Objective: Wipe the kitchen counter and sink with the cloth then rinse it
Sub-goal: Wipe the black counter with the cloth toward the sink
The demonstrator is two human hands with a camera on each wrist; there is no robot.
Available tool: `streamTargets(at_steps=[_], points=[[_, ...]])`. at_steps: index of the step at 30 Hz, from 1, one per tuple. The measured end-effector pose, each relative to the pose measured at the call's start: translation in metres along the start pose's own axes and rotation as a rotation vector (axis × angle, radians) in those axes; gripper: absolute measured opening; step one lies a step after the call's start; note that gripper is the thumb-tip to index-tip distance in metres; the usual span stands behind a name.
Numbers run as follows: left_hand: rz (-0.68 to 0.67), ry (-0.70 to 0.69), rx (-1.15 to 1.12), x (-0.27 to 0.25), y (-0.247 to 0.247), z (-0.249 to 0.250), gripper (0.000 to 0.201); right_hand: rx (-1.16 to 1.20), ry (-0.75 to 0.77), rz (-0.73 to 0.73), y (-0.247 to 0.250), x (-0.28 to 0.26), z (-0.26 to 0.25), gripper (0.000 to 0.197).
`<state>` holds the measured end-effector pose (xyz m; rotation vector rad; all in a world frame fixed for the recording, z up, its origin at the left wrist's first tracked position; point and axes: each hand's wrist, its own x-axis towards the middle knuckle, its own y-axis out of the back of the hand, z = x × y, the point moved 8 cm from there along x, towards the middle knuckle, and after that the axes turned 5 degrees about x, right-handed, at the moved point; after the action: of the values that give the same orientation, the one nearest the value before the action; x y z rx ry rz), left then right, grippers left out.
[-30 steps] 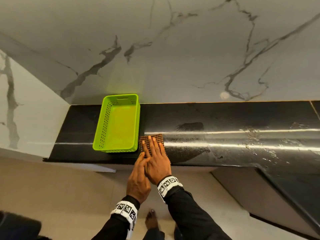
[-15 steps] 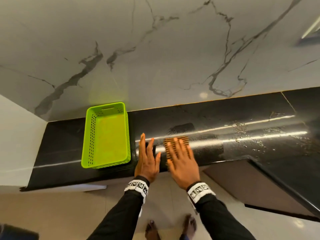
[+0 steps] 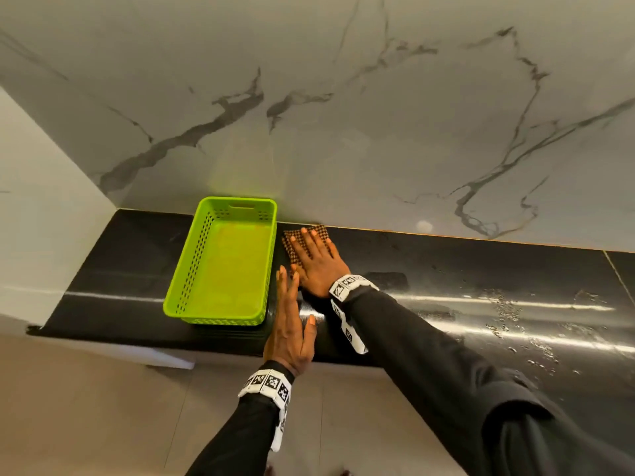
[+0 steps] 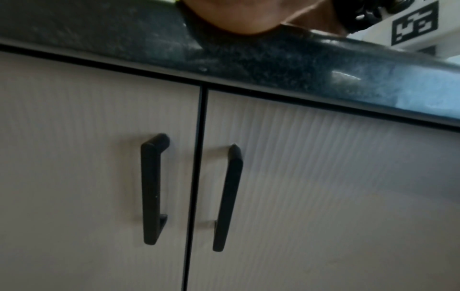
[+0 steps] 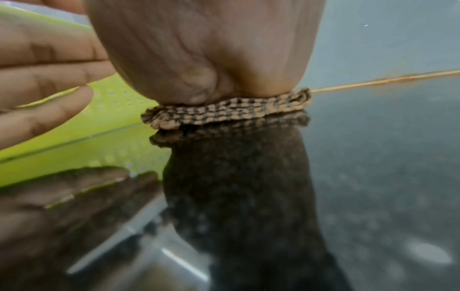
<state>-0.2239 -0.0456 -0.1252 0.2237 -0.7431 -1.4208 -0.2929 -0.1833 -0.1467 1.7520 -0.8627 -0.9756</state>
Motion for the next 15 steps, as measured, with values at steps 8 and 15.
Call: streamTargets(at_steps=[8, 15], points=[[0.04, 0.015, 0.064, -0.003, 0.004, 0.003, 0.076, -0.023, 0.117, -0.005, -0.036, -0.067, -0.024, 0.072], [0.056, 0.02, 0.083, -0.001, 0.003, 0.002, 0.078, 0.032, -0.027, 0.005, -0.007, 0.019, -0.013, 0.068]])
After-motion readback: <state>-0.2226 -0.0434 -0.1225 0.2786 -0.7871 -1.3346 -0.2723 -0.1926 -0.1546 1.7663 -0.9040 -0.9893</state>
